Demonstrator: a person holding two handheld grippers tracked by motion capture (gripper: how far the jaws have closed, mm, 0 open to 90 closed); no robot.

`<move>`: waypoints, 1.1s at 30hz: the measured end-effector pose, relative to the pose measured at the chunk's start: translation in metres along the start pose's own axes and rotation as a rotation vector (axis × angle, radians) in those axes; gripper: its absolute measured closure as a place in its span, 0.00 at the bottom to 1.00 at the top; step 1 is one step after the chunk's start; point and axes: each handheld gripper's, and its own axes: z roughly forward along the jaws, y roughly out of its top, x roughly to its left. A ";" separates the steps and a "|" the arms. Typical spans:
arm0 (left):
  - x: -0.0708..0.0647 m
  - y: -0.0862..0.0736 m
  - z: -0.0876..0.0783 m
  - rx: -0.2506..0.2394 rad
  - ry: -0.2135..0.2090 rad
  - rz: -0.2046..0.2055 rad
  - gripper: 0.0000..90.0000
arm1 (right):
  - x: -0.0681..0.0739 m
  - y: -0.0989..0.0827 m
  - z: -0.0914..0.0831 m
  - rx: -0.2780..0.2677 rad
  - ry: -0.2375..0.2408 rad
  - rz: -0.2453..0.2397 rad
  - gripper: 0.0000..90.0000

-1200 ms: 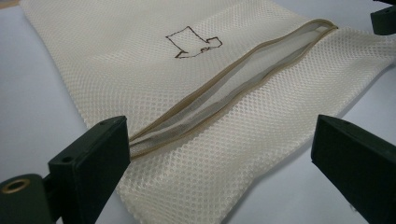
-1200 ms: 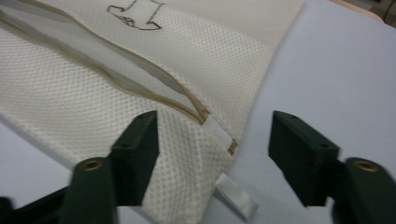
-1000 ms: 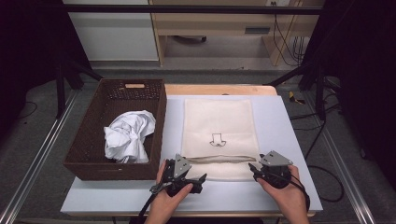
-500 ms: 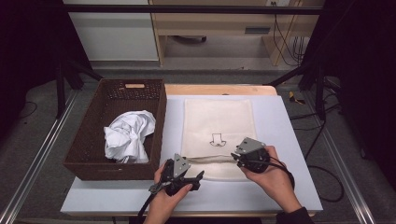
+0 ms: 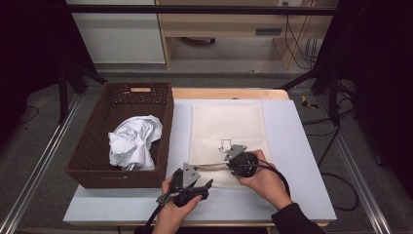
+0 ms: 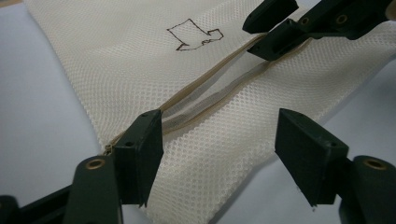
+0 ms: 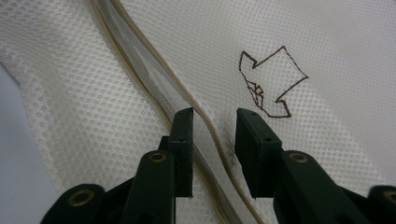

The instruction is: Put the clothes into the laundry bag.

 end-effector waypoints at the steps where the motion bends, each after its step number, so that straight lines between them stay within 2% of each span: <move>1: 0.000 0.000 0.001 -0.002 -0.004 0.000 0.39 | 0.001 0.001 0.001 0.004 -0.005 -0.002 0.80; 6: -0.001 0.000 0.002 0.001 -0.021 -0.002 0.43 | -0.002 0.003 -0.001 0.003 -0.006 0.003 0.93; 10: -0.003 0.001 0.000 -0.009 -0.034 0.003 0.49 | -0.006 0.009 -0.007 -0.013 -0.026 0.020 0.96; 12: -0.003 0.003 -0.002 -0.014 -0.040 0.006 0.50 | -0.007 0.013 -0.011 -0.028 -0.050 0.029 0.97; 17: -0.003 0.007 -0.003 -0.035 -0.059 0.007 0.53 | -0.011 0.031 -0.026 -0.079 -0.114 0.010 0.97; 26: -0.009 0.007 0.002 -0.030 -0.086 0.019 0.53 | -0.015 0.056 -0.042 -0.131 -0.158 -0.028 0.98; 33: -0.014 0.009 0.003 -0.037 -0.098 0.013 0.52 | -0.032 0.066 -0.057 -0.170 -0.193 -0.013 0.98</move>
